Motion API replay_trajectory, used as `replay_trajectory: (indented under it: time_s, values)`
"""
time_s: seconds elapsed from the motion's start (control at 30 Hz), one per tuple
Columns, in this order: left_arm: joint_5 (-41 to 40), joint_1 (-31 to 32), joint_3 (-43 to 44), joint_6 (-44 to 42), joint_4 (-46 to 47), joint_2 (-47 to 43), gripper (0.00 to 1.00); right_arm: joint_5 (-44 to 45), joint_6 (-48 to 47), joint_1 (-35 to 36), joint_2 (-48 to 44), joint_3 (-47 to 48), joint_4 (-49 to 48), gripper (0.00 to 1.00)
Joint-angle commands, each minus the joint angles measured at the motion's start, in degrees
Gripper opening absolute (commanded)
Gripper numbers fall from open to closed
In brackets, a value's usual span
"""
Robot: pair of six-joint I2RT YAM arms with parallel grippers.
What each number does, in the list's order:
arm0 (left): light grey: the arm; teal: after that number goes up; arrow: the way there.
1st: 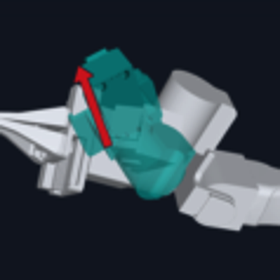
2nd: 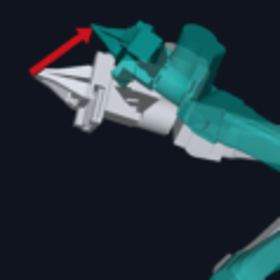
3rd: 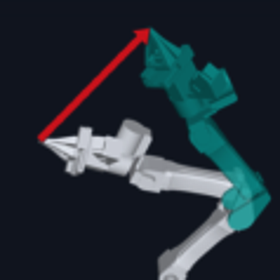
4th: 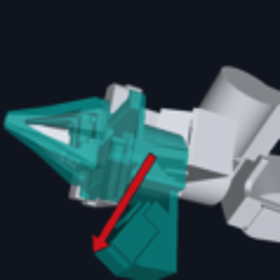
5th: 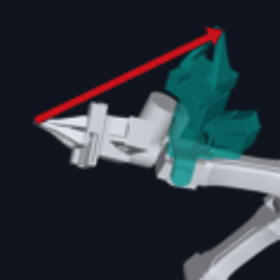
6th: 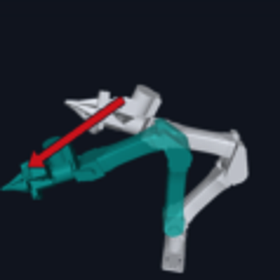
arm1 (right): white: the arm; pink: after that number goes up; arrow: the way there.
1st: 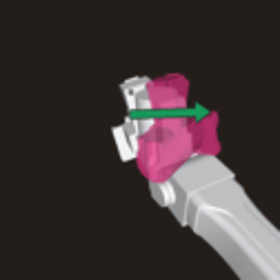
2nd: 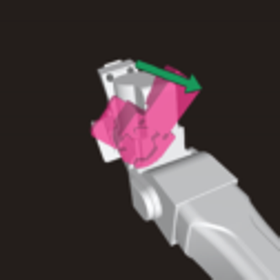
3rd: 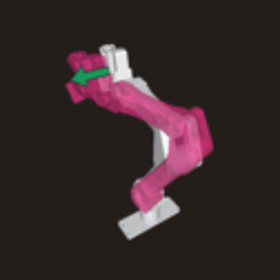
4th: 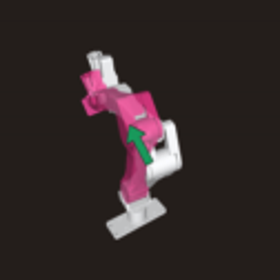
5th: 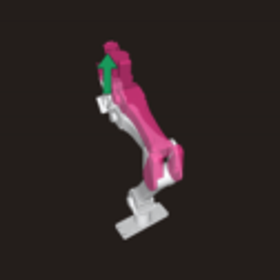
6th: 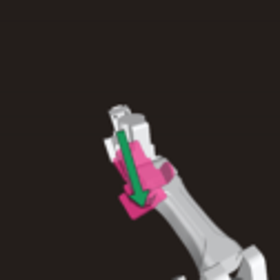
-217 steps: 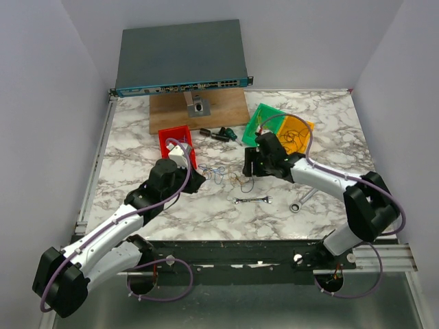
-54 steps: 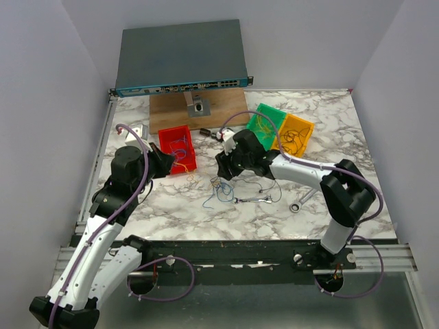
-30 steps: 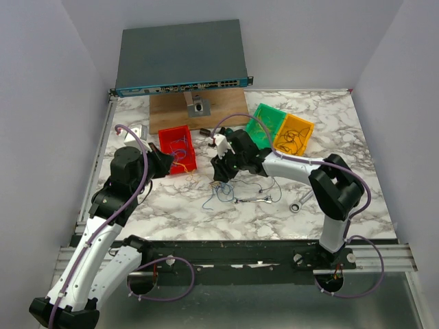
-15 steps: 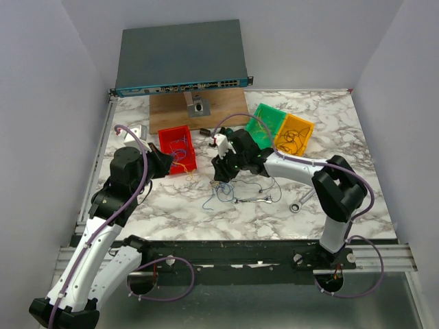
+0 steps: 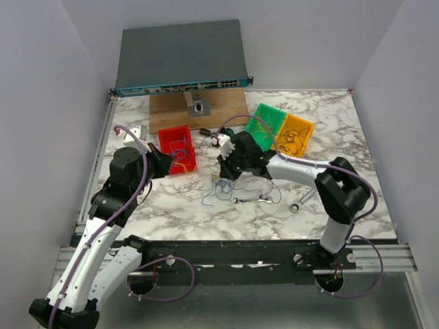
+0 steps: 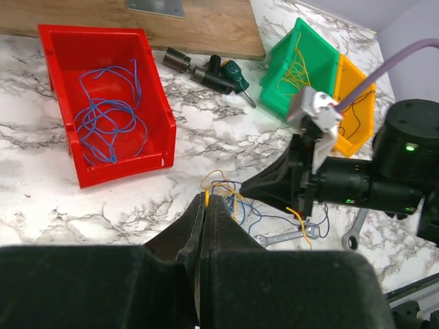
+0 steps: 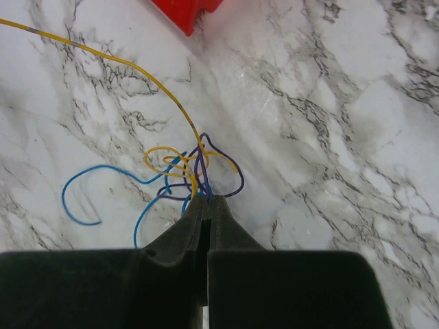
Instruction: Untangle the cables
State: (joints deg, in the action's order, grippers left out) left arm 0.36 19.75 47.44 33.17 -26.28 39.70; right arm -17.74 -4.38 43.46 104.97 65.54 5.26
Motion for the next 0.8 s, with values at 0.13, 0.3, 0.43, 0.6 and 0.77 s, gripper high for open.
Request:
replay_trajectory:
  time_s: [0.13,0.3,0.43,0.6,0.77]
  values:
    - [-3.38,0.22,1.23,0.04,-1.59,-1.11,0.00,14.37,7.41,0.31,-13.14,-5.59,-1.24,0.01]
    - [-11.18,0.12,3.65,-0.17,-6.17,-2.17,0.00,29.43,13.60,0.22,-21.59,-10.83,0.28,0.01]
    - [-18.36,-0.06,6.06,-0.91,-10.54,-2.67,0.00,41.30,23.03,-3.85,-29.34,-13.91,4.08,0.01]
    - [-26.26,-1.49,9.02,-3.29,-15.26,-3.38,0.00,41.35,34.04,-19.61,-39.73,-18.02,9.91,0.01]
    - [-30.63,-5.49,11.60,-5.66,-18.11,-4.10,0.00,41.15,41.61,-32.52,-44.86,-21.84,13.15,0.01]
